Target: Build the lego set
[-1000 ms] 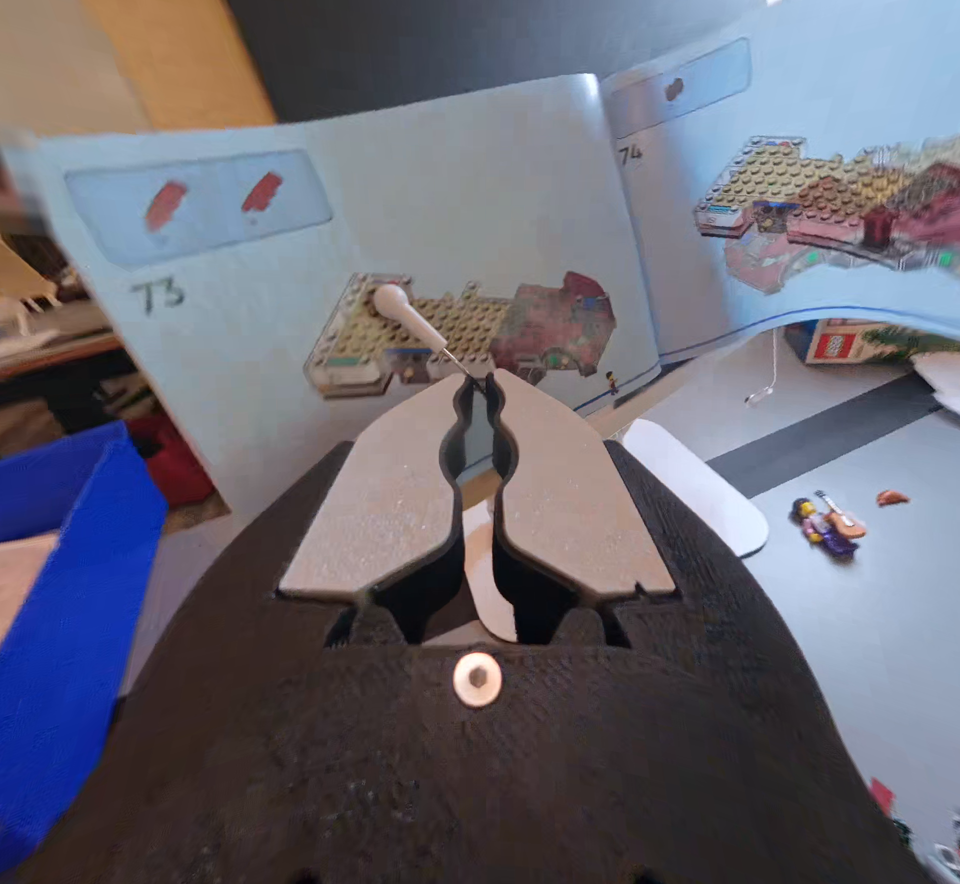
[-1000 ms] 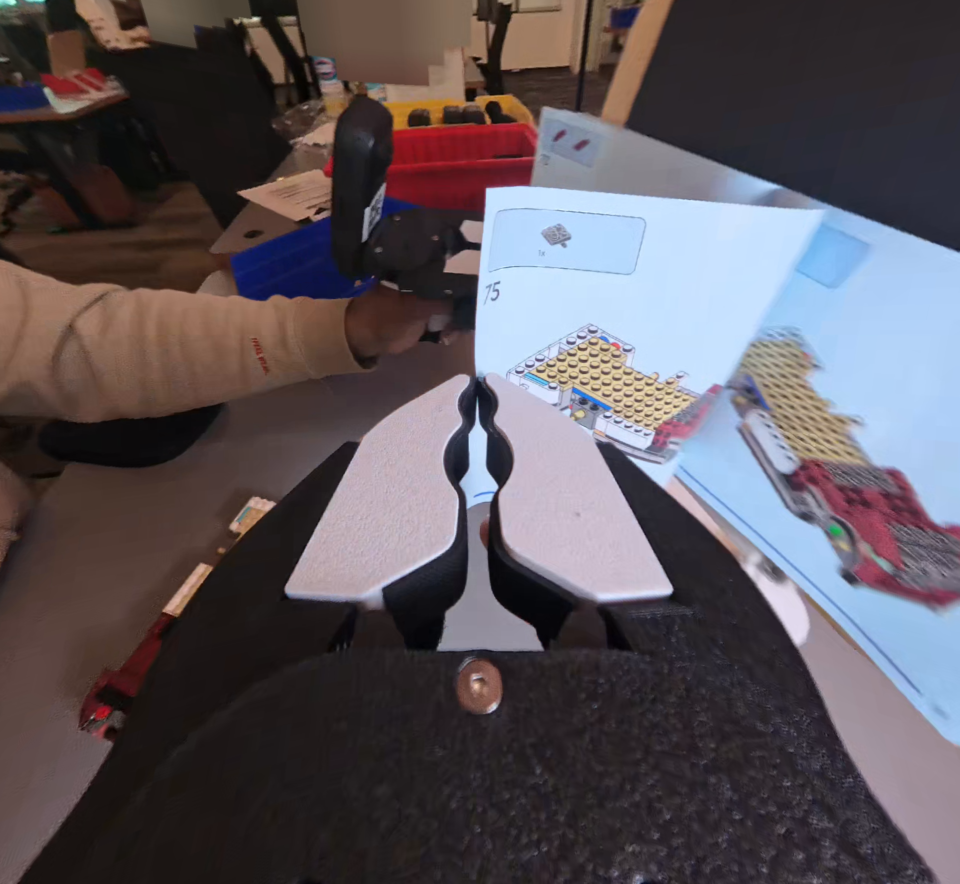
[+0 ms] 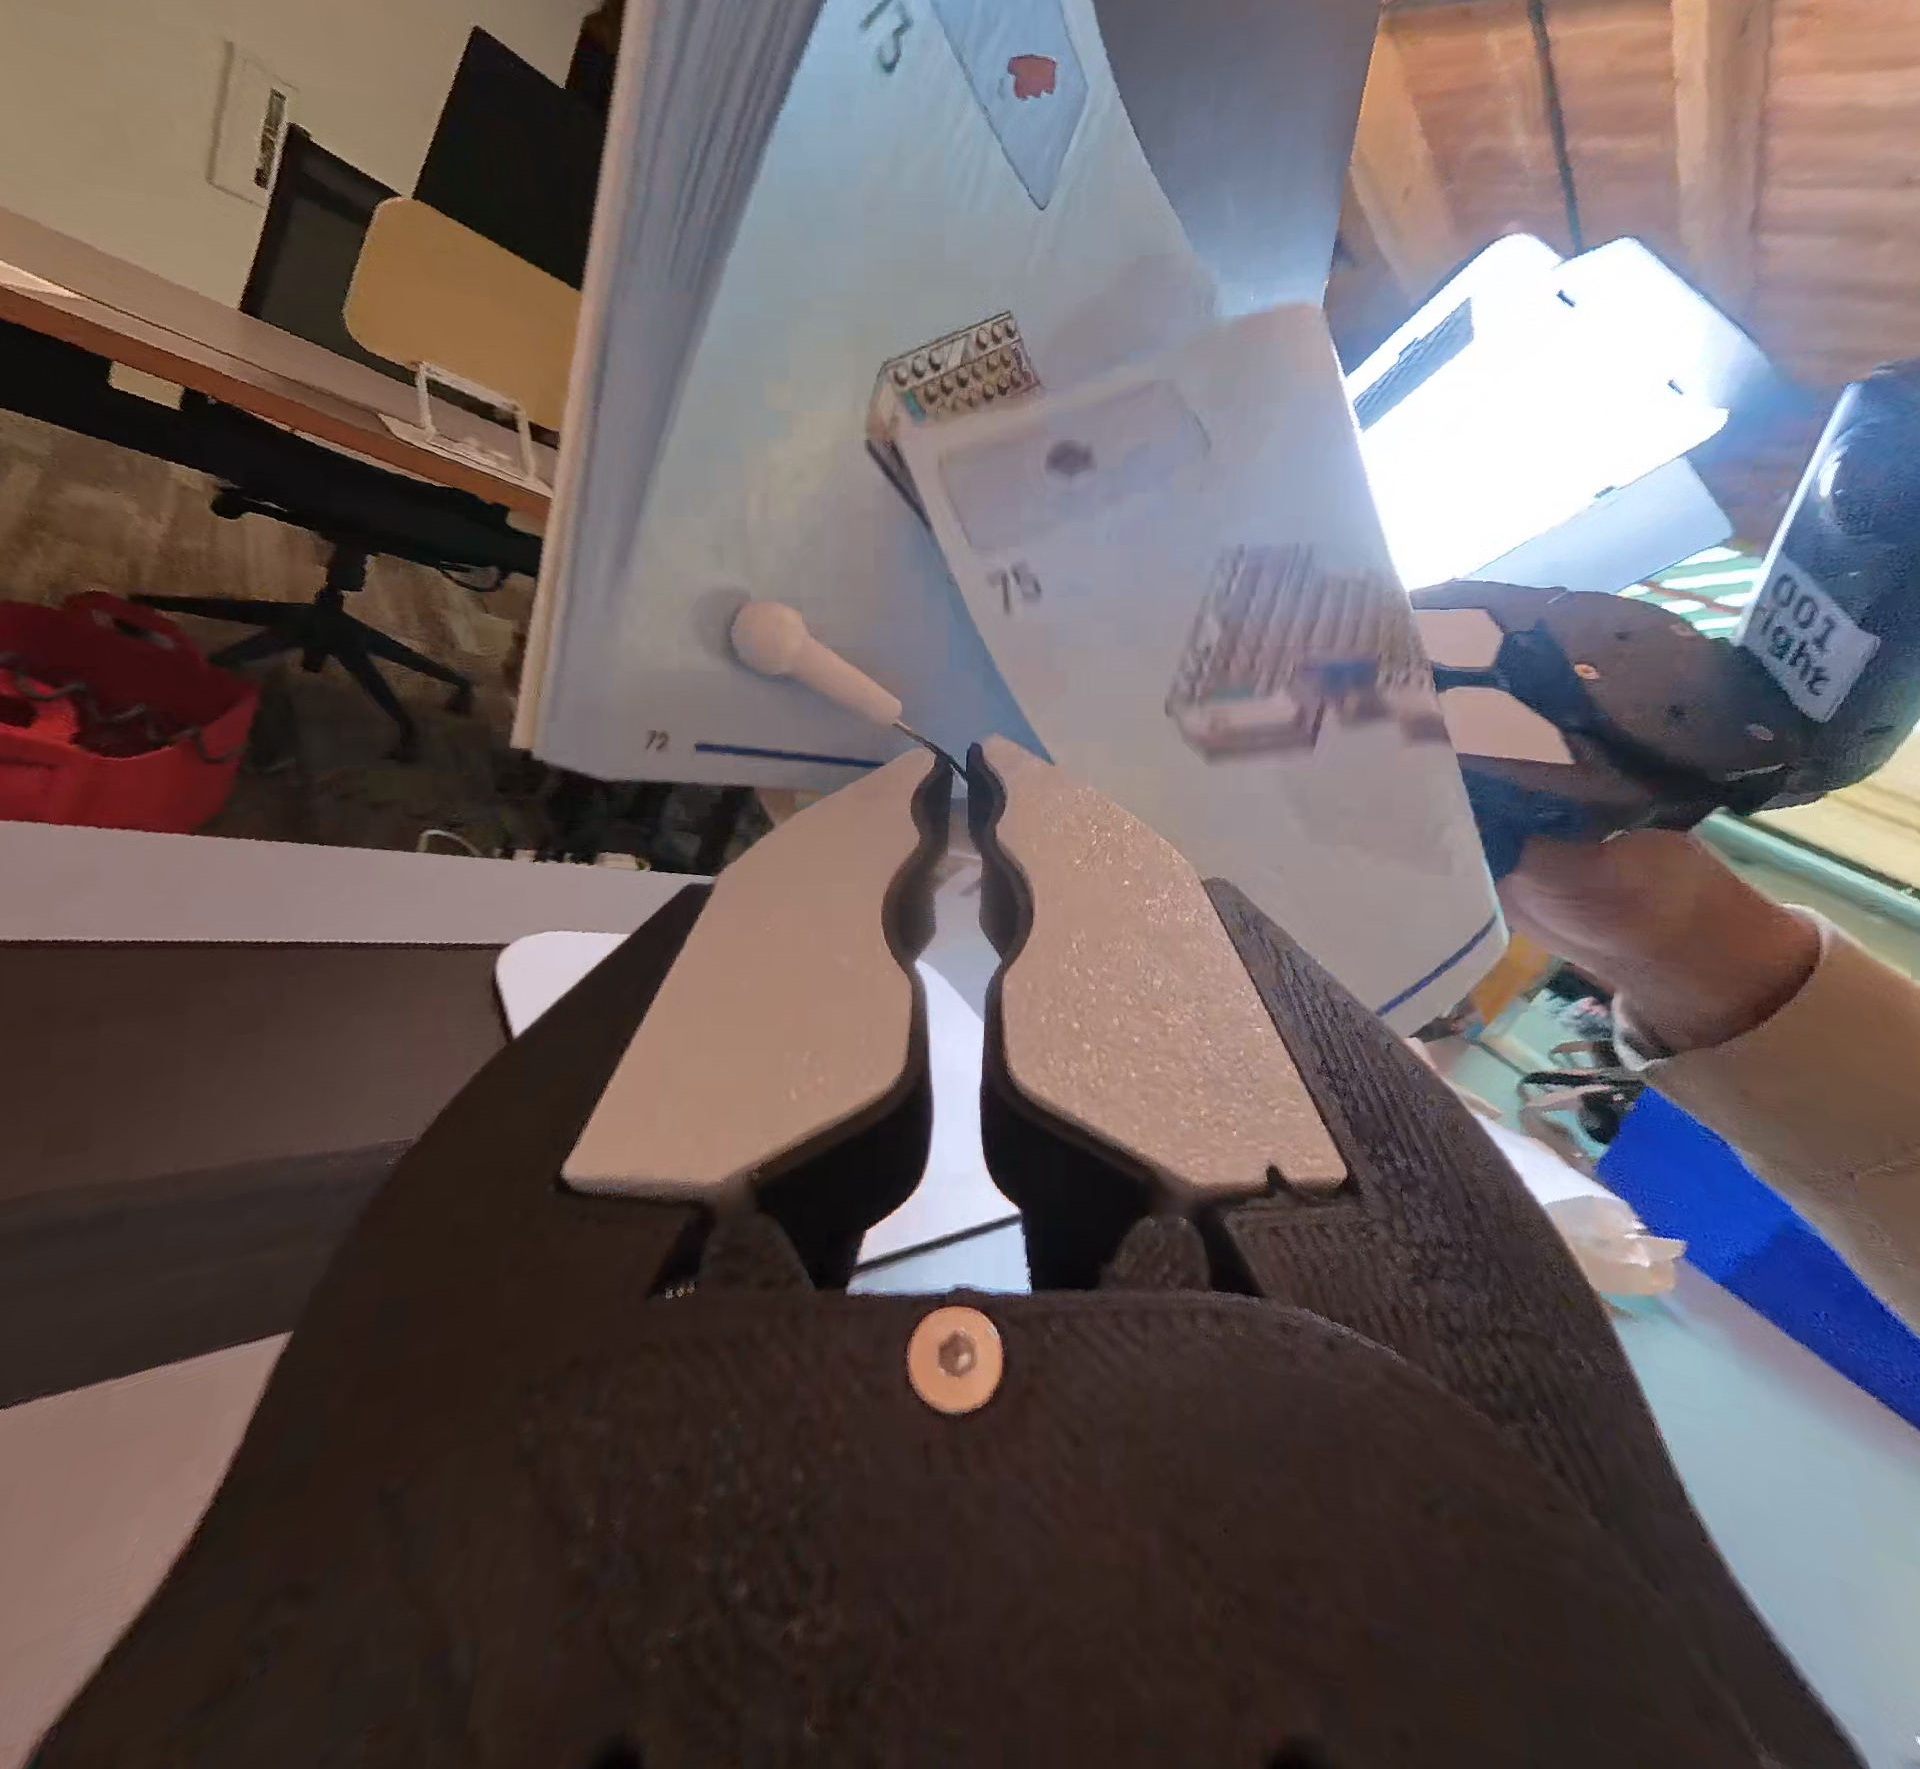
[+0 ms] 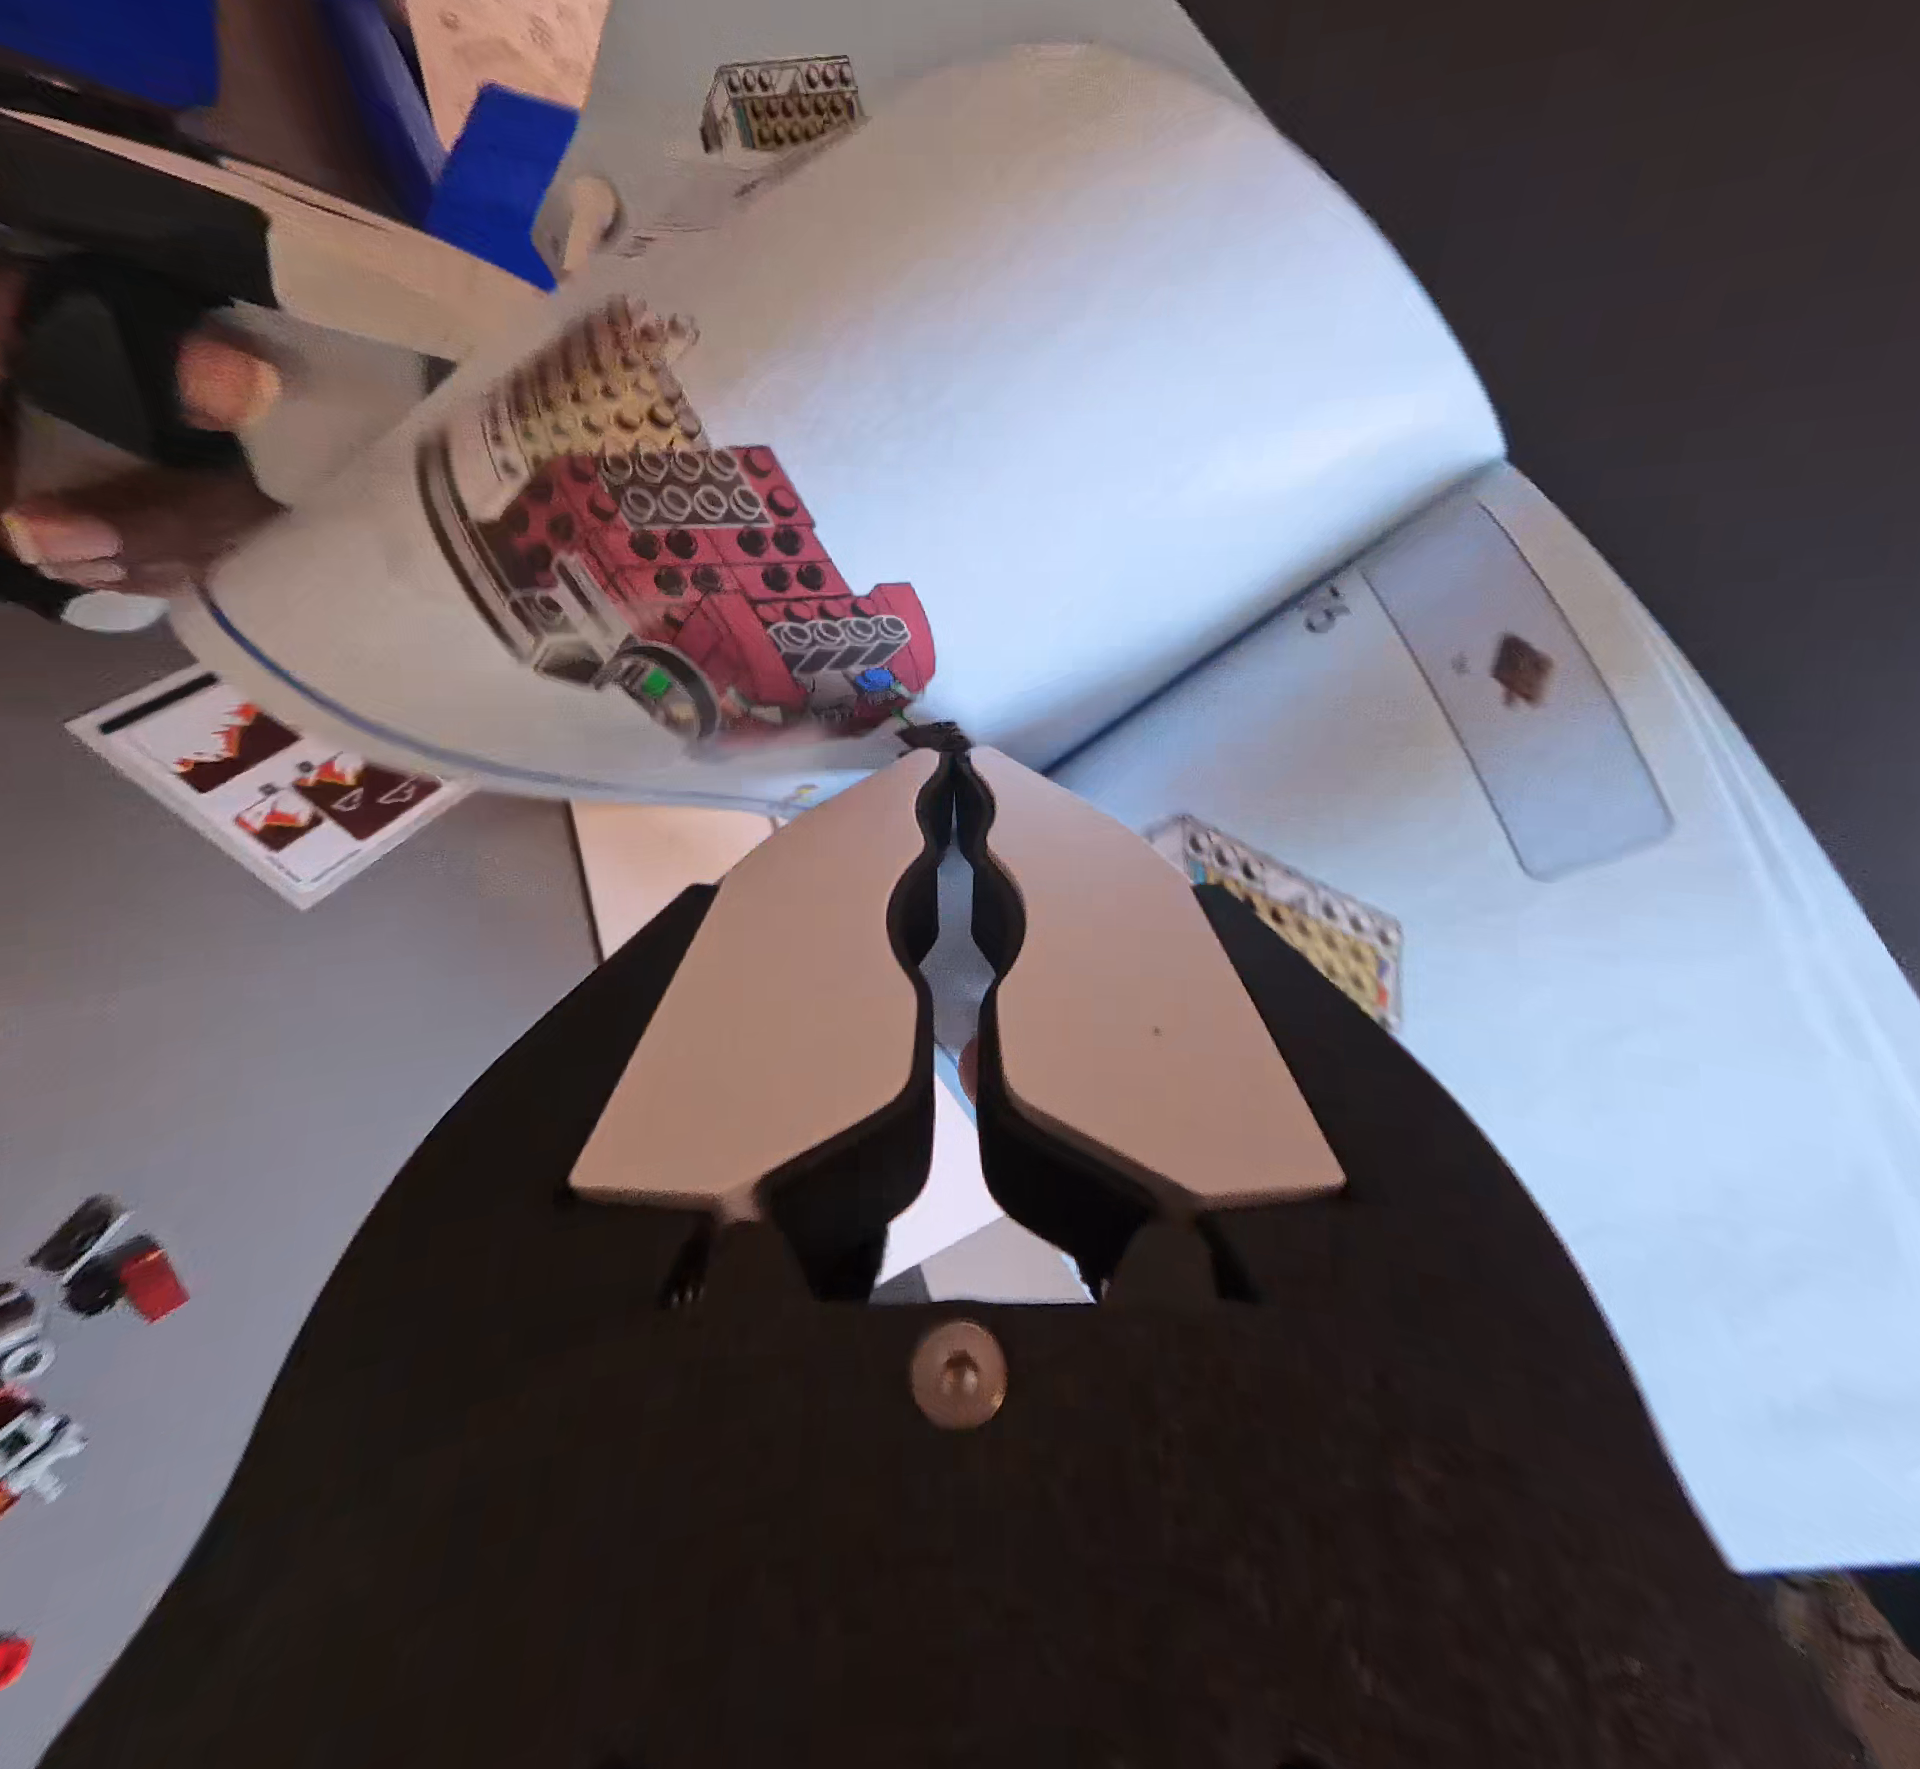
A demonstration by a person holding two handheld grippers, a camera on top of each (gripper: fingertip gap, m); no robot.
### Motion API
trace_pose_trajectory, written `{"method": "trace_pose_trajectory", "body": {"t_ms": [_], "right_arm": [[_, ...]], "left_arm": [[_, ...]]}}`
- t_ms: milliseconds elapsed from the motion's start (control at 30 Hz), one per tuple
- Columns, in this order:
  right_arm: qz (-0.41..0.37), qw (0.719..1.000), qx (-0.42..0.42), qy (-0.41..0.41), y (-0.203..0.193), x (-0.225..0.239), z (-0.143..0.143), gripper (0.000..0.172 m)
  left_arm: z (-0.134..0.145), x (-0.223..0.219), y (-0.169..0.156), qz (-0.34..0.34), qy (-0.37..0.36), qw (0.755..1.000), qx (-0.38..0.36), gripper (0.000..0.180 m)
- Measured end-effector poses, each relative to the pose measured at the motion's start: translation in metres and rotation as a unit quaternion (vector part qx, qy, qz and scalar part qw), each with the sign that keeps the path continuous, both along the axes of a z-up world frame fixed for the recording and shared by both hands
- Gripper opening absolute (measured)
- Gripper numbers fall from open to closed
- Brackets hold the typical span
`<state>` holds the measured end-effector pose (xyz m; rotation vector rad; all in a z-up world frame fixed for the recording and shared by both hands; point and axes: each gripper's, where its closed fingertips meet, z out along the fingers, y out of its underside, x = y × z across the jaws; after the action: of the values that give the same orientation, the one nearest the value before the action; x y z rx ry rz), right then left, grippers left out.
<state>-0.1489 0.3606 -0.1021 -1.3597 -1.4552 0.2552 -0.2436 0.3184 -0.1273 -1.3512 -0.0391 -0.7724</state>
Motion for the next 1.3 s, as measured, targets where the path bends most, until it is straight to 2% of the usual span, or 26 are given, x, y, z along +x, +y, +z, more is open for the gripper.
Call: {"method": "trace_pose_trajectory", "body": {"t_ms": [133, 300, 467, 533, 600, 700, 833, 933, 1000, 1033, 1067, 1200, 1300], "right_arm": [[-0.049, 0.998, 0.041, -0.030, 0.008, -0.020, -0.004, 0.000], [-0.088, 0.995, 0.038, -0.035, 0.005, -0.026, -0.001, 0.003], [-0.091, 0.995, 0.038, -0.028, 0.010, -0.029, -0.004, 0.000], [-0.090, 0.995, 0.041, -0.030, 0.010, -0.030, -0.006, 0.000], [-0.091, 0.994, 0.048, -0.035, 0.010, -0.030, -0.008, 0.000], [-0.090, 0.994, 0.056, -0.039, 0.011, -0.029, -0.008, 0.000], [-0.079, 0.996, 0.032, -0.022, 0.010, -0.030, -0.008, 0.000], [-0.074, 0.997, 0.013, -0.007, 0.010, -0.030, -0.008, 0.000], [-0.071, 0.997, -0.002, 0.005, 0.010, -0.028, -0.008, 0.000], [-0.067, 0.998, -0.011, 0.011, 0.011, -0.025, -0.009, 0.000], [-0.056, 0.998, -0.030, 0.020, 0.009, -0.023, -0.011, 0.000], [-0.038, 0.991, -0.082, 0.095, 0.008, 0.005, -0.009, 0.002], [-0.053, 0.988, -0.093, 0.109, 0.019, 0.025, -0.014, 0.000]], "left_arm": [[-0.007, 0.001, -0.006, -0.037, -0.073, 0.997, 0.015, 0.002], [-0.014, 0.002, -0.009, -0.074, -0.199, 0.977, 0.018, 0.001], [-0.011, 0.005, -0.014, -0.035, -0.199, 0.979, 0.012, 0.001], [-0.007, 0.008, -0.015, -0.004, -0.147, 0.989, 0.013, 0.001], [0.001, 0.011, -0.016, 0.032, -0.059, 0.998, 0.015, 0.002], [0.018, 0.022, -0.011, 0.084, 0.110, 0.990, 0.018, 0.002], [0.034, 0.045, 0.009, 0.091, 0.341, 0.936, -0.003, 0.001], [0.030, 0.066, 0.025, 0.064, 0.461, 0.885, -0.021, 0.001], [0.024, 0.071, 0.034, 0.077, 0.539, 0.839, -0.024, 0.001], [0.022, 0.073, 0.036, 0.075, 0.567, 0.820, -0.019, 0.001], [0.020, 0.076, 0.037, 0.066, 0.580, 0.811, -0.019, 0.001], [0.018, 0.077, 0.035, 0.057, 0.612, 0.789, -0.015, 0.001], [0.016, 0.081, 0.034, 0.056, 0.640, 0.766, -0.005, 0.001]]}}
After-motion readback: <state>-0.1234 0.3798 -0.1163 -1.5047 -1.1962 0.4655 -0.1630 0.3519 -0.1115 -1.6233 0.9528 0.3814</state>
